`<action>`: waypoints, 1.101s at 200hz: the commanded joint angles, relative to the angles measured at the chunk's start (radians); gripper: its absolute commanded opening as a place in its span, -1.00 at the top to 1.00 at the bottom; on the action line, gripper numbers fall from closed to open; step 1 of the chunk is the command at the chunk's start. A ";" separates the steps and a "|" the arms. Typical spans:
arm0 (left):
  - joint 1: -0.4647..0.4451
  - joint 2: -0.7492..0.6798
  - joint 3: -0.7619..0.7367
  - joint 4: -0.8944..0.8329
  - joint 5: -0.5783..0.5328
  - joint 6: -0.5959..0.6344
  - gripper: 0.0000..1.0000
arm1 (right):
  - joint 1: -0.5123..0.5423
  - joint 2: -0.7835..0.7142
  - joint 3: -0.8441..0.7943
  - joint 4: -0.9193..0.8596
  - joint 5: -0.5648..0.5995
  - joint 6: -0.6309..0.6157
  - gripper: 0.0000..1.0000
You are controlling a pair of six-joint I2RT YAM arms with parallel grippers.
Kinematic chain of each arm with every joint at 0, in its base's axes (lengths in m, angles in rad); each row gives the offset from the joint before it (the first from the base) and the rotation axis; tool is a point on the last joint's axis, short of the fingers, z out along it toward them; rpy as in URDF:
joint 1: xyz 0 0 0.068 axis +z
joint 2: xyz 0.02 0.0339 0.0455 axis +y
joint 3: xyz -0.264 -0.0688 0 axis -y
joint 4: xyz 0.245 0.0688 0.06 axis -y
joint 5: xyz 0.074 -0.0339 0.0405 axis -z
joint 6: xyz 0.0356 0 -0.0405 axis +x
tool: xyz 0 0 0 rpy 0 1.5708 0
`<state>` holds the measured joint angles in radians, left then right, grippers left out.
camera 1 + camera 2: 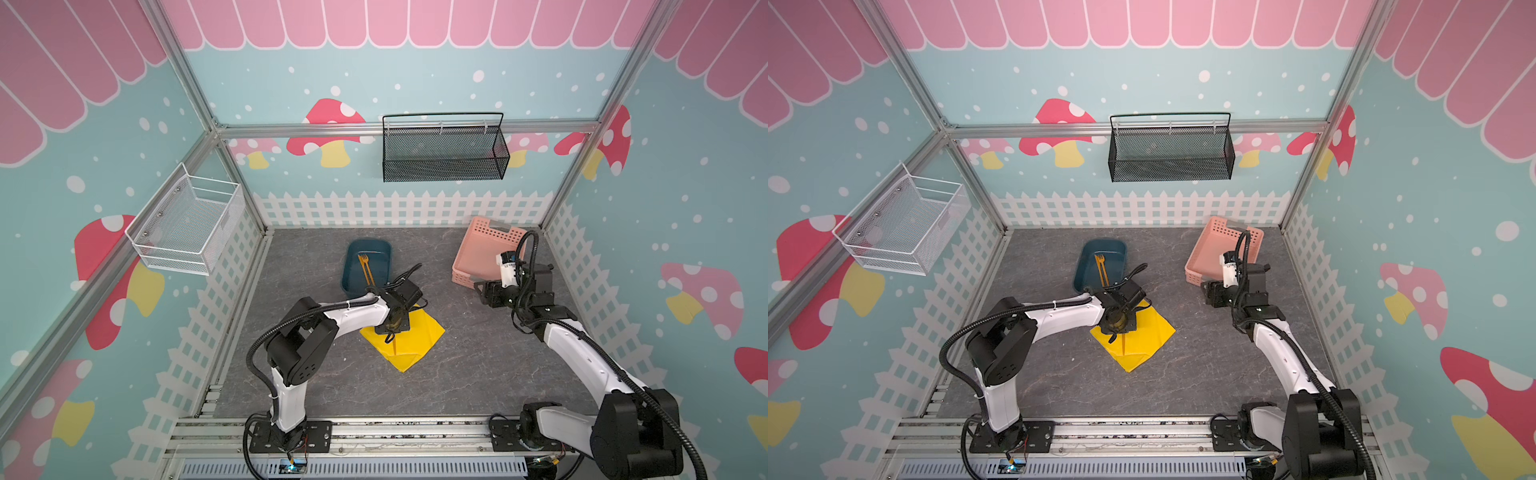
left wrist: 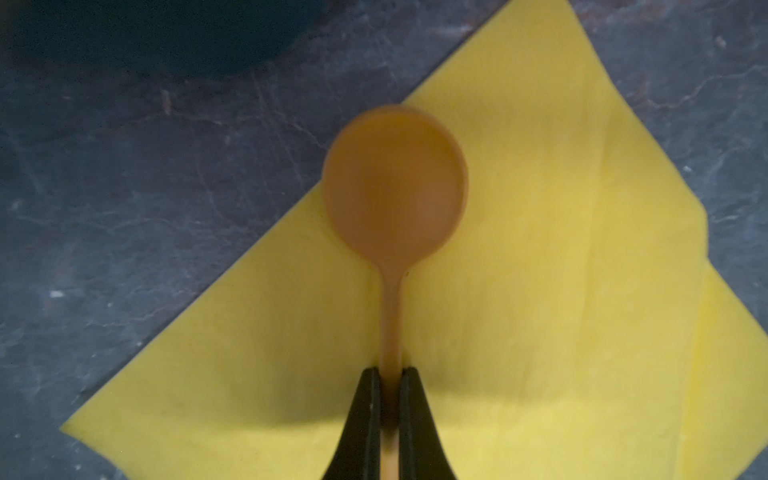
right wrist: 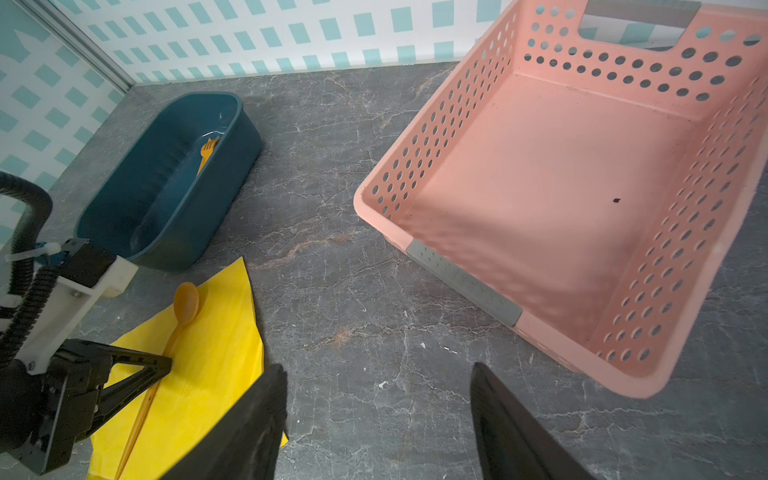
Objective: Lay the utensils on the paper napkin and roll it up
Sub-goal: 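Lower the spoon onto the napkin with the left gripper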
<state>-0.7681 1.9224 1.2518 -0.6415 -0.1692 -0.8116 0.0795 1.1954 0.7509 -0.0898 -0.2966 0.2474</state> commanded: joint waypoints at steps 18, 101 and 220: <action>-0.005 0.010 0.023 0.006 -0.021 -0.034 0.85 | 0.004 -0.010 0.008 -0.008 -0.008 -0.015 -0.43; -0.005 -0.007 0.021 0.010 -0.027 -0.040 0.86 | 0.005 -0.019 0.010 -0.014 -0.006 -0.016 -0.43; -0.005 0.024 0.020 0.013 -0.027 -0.046 0.76 | 0.004 -0.025 0.007 -0.014 -0.010 -0.016 -0.43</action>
<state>-0.7681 1.9274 1.2572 -0.6365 -0.1696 -0.8341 0.0795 1.1923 0.7509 -0.0910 -0.2966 0.2474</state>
